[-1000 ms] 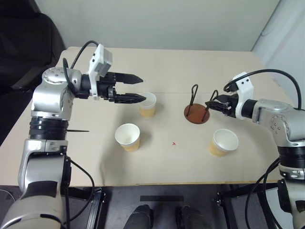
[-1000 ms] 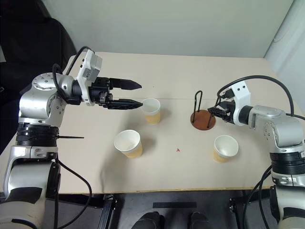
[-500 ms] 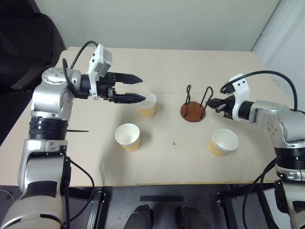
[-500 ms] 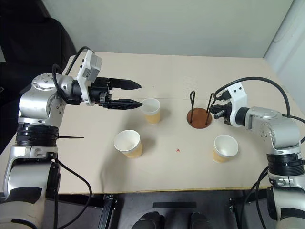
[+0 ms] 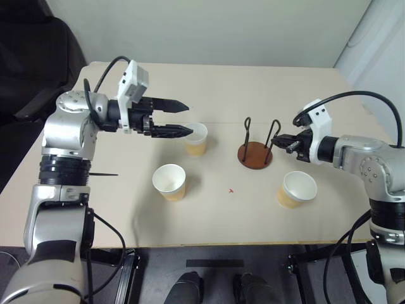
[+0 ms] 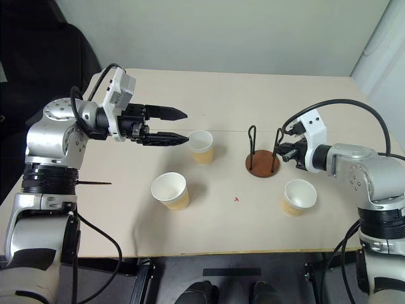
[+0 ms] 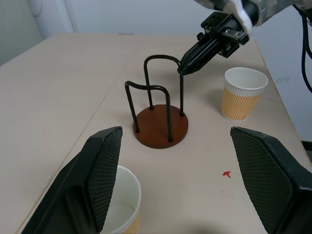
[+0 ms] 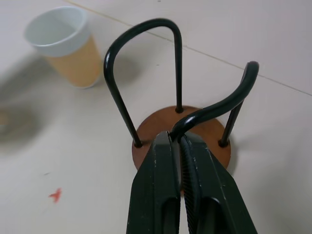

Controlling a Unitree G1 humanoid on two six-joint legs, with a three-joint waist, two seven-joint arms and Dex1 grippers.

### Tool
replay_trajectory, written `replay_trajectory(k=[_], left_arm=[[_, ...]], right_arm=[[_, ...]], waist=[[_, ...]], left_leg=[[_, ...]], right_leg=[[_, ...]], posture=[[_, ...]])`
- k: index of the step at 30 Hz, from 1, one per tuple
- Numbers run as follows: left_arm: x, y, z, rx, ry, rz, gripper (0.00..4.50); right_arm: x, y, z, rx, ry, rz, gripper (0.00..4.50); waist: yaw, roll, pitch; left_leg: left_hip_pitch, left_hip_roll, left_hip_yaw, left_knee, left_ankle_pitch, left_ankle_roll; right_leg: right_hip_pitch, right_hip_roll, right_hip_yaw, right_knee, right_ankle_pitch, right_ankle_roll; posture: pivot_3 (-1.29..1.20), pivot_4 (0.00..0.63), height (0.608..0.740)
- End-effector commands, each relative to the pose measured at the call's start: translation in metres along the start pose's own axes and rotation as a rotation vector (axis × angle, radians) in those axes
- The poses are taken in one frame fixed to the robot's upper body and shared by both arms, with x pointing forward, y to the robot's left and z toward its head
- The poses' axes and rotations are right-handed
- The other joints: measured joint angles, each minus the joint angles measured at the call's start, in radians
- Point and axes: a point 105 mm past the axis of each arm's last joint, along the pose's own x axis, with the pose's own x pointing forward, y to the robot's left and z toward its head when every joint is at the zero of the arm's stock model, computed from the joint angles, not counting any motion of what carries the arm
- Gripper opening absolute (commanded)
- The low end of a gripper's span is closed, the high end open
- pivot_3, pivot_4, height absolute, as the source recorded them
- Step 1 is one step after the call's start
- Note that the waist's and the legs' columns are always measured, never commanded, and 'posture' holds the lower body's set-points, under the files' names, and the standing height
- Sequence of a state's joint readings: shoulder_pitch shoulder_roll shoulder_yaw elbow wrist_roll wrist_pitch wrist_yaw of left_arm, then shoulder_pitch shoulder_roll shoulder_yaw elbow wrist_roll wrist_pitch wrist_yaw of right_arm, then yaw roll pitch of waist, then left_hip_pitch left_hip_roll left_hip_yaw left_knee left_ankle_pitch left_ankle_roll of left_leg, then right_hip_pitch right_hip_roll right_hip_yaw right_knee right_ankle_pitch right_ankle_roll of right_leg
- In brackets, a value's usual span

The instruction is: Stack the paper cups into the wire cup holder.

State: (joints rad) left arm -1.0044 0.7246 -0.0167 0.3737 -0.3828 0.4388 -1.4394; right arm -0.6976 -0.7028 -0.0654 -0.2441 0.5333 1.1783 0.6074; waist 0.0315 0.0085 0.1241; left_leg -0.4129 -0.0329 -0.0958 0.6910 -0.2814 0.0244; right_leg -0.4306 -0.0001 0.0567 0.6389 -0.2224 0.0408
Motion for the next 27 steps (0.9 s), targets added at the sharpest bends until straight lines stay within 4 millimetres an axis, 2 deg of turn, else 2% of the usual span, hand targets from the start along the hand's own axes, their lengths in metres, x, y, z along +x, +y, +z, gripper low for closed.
replay_trajectory(k=[1,11,19,27], left_arm=[[-0.003,-0.002,0.012,0.046,0.000,-0.012,3.82],[0.001,-0.021,0.010,0.032,0.016,-0.097,3.82],[0.002,-0.027,0.009,0.028,0.034,-0.122,3.82],[0.002,-0.026,0.009,0.029,0.040,-0.124,3.82]], right_arm=[[-0.014,0.016,0.018,-0.050,-0.049,0.033,0.02],[-0.014,0.055,0.020,-0.043,-0.066,0.112,0.02],[-0.010,0.072,0.012,-0.010,-0.058,0.144,0.02],[-0.015,0.081,0.006,0.001,-0.039,0.173,0.02]], waist=[[0.000,0.000,0.000],[-0.001,0.000,0.000],[0.000,0.000,0.000],[0.000,0.000,0.000]], left_leg=[[0.000,0.000,0.000,0.000,0.000,0.000],[-0.001,0.000,0.000,0.000,0.000,0.000],[-0.001,0.000,0.000,0.000,0.000,0.000],[-0.001,0.000,0.000,0.000,0.000,0.000]], right_leg=[[0.000,0.000,0.000,0.000,0.000,0.000],[-0.001,0.000,0.000,-0.001,0.000,0.000],[-0.001,0.000,0.000,-0.001,0.000,0.000],[-0.001,0.000,0.000,-0.001,0.000,0.000]], posture=[[0.00,0.150,0.740],[0.00,0.150,0.740],[0.00,0.150,0.740],[0.00,0.150,0.740]])
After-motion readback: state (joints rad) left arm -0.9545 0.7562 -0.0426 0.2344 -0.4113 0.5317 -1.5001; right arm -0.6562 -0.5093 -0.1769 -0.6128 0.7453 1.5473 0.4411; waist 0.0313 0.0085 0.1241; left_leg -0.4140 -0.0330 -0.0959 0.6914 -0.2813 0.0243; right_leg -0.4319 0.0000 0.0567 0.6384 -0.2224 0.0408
